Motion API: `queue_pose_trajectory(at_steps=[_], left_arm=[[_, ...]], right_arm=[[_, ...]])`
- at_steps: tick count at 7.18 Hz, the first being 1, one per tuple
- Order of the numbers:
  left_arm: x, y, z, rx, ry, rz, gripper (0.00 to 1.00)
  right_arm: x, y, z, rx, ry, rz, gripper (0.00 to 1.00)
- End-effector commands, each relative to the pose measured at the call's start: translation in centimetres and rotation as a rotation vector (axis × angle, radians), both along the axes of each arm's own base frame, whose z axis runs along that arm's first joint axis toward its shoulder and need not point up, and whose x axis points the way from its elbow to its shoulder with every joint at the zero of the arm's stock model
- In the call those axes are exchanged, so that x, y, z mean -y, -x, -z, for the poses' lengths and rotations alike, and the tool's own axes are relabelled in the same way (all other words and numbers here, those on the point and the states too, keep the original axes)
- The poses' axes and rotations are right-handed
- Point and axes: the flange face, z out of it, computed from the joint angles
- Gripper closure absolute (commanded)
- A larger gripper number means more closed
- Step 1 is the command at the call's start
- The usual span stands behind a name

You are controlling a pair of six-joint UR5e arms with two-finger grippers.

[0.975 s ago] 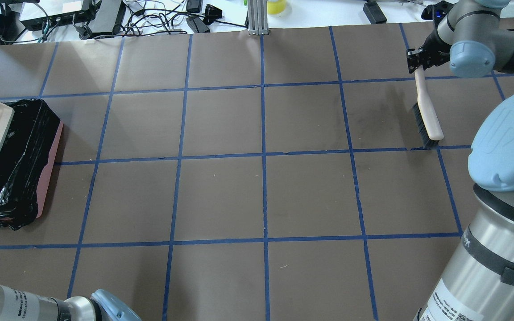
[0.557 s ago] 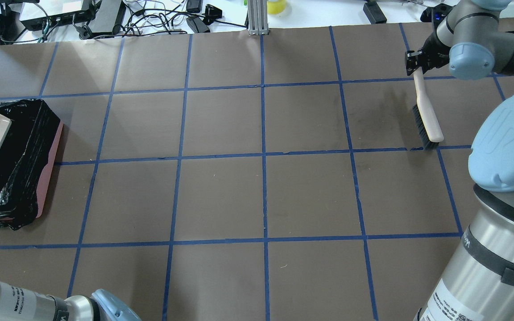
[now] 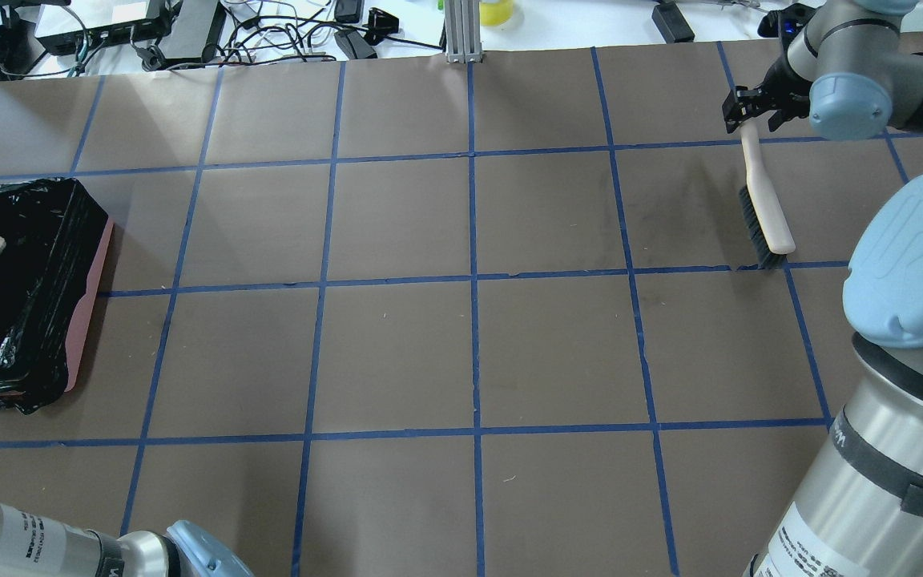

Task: Sweep and dump trash into bin
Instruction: 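Tilt the dustpan over the black bin with the left gripper to dump trash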

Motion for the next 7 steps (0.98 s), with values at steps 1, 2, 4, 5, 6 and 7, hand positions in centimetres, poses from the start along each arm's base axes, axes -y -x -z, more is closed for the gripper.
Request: queue_pose_trajectory(at_steps=[1,2,4,5,6,7], left_arm=[[1.7,3.0,-2.1,0.075,-0.017,0.056,1.00],[2.5,4.1,-3.5,0.136,0.008,0.090,1.00],[2.6,4.4,-4.4,0.198,0.002,0.132,1.00],[3.2,4.9,-5.3,0.260,0.024,0.172,1.00],[3.9,5.8,-6.3,0.326,0.041,0.226,1.00],[4.9,7.4,-7.2,0.371,0.062,0.266,1.00]], right_arm=[[-2.7,-0.9,-6.8,0.028,-0.070,-0.001,0.25],[-4.5,-2.0,-11.2,0.033,-0.072,-0.006,0.25],[-10.4,-8.7,-19.3,0.051,-0.162,-0.057,0.25],[-13.1,-13.6,-22.2,0.055,-0.191,-0.067,0.25],[-15.5,-18.3,-24.9,0.056,-0.177,-0.042,0.24],[-16.7,-20.5,-26.8,0.053,-0.140,-0.037,0.24]])
